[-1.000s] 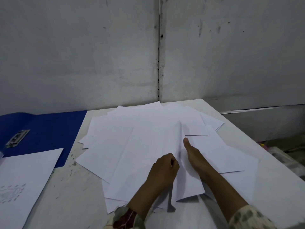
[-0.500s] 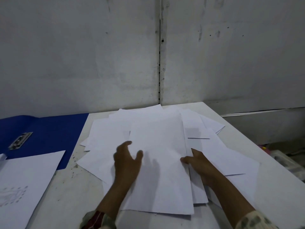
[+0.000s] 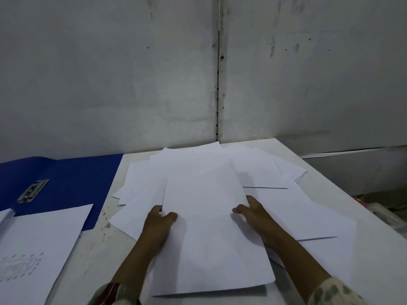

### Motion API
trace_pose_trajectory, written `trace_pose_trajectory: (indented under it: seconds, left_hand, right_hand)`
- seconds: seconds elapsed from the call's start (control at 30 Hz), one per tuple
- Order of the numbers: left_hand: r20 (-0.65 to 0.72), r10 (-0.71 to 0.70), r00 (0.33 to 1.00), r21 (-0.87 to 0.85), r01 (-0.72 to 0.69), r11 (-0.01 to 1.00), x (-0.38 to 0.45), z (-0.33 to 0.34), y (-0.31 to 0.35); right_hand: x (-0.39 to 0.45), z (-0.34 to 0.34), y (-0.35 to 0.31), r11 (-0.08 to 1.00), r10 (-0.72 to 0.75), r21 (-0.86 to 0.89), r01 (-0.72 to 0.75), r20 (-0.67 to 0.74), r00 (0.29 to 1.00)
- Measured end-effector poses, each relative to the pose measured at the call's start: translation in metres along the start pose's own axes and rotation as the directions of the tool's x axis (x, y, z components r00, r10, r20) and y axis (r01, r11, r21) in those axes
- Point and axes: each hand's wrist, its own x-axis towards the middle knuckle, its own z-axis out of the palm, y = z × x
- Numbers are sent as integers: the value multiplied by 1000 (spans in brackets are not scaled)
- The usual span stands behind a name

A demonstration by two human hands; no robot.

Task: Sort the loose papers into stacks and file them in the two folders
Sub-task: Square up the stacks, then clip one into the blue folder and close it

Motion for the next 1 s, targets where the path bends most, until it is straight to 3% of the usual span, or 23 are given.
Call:
trace_pose_trajectory:
  seconds: [0.2, 0.27, 0.3, 0.4, 0.47, 0.5, 0.67, 1.0]
  left_hand:
    - [-121, 114, 986, 338, -67, 939, 18, -18, -8]
    - [-162, 151, 975, 432, -68, 900, 24, -22, -11]
    - [-184, 174, 967, 480, -66, 875, 26, -23, -13]
    - [-219, 240, 946, 617, -56, 785, 26, -24, -19]
    - [-217, 266, 939, 653, -63, 755, 25, -25, -23]
    - [-212, 270, 939, 661, -65, 748, 26, -26, -26]
    - [-207, 209, 956, 632, -32, 774, 33, -36, -33]
    - [-156, 165, 974, 655, -23, 755, 36, -40, -30]
  right_hand:
    - [17, 4, -3, 997, -72, -42, 72, 7, 997]
    - [26, 2, -2, 968, -133, -222, 117, -60, 989]
    - [31, 1, 0, 910, -200, -386, 149, -95, 975]
    - [42, -1, 5, 552, -395, -821, 145, -104, 913]
    - [47, 1, 6, 391, -420, -916, 92, -88, 903]
    - [49, 3, 7, 372, -407, -924, 88, -78, 910]
    - [58, 17, 3, 627, -329, -760, 170, -61, 942]
    - [83, 35, -5, 648, -126, -761, -6, -114, 985]
